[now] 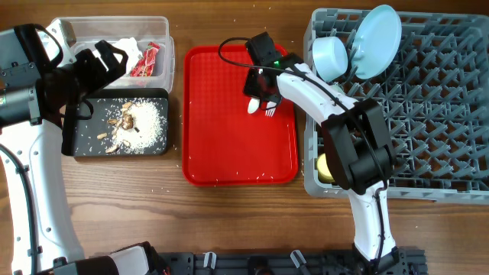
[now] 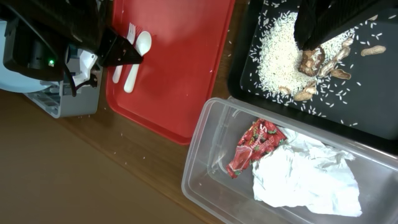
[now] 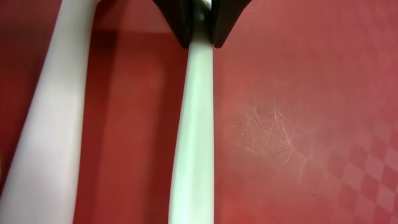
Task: Sort waste into correct bins and load items into the dishwasher rack
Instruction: 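Grasp the white spoon with the right gripper and put it in the rack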
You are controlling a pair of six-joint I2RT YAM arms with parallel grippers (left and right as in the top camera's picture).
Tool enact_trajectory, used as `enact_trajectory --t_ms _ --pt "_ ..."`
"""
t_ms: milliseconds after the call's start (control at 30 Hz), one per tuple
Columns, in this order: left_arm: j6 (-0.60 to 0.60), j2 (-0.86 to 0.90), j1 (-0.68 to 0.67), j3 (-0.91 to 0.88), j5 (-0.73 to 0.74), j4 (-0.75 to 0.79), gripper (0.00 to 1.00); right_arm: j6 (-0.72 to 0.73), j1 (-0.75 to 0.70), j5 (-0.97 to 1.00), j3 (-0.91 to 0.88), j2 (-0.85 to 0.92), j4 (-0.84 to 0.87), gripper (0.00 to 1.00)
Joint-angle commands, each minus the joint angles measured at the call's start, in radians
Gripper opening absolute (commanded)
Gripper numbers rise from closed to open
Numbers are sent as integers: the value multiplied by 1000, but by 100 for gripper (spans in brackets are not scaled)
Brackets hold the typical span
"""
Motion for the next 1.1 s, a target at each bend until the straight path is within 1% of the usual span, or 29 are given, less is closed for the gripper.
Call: enact_trajectory --t_ms 0,100,233,267,333,400,467,533,600,667,833,867,900,933,967,1000,1067 --pt "21 5 5 6 1 2 100 -38 0 -47 19 38 -22 4" --pt "21 5 5 6 1 2 100 -125 0 -46 53 -27 -60 5" --pt "21 5 5 6 1 2 100 -268 -13 -26 70 -239 -122 4" --pt "21 5 5 6 1 2 100 -312 -25 -5 70 -316 -150 4" --pt "21 5 5 6 1 2 100 -401 -51 52 70 -449 -235 4" --pt "21 5 5 6 1 2 100 -416 -72 139 70 -529 -333 4" --pt "21 5 5 6 1 2 100 -420 -113 236 69 -600 -466 4" --pt "21 5 5 6 1 2 100 -455 -177 288 66 -639 -605 4" --pt "21 5 5 6 1 2 100 -554 -241 288 51 -637 -712 4" --pt "21 5 5 6 1 2 100 -606 -280 288 2 -636 -734 7" --pt "21 5 5 6 1 2 100 -599 -385 288 -174 -636 -704 10" --pt "21 5 5 6 1 2 100 -594 -397 287 -199 -636 -700 14" --pt "21 5 5 6 1 2 100 -591 -405 286 -219 -636 -693 31" --pt "21 5 5 6 1 2 100 -588 -408 276 -225 -636 -684 40" --pt "21 5 5 6 1 2 100 -571 -408 277 -225 -636 -676 57" --pt "21 5 5 6 1 2 100 -570 -408 256 -220 -637 -658 59" --pt "21 5 5 6 1 2 100 -575 -407 179 -188 -638 -648 59"
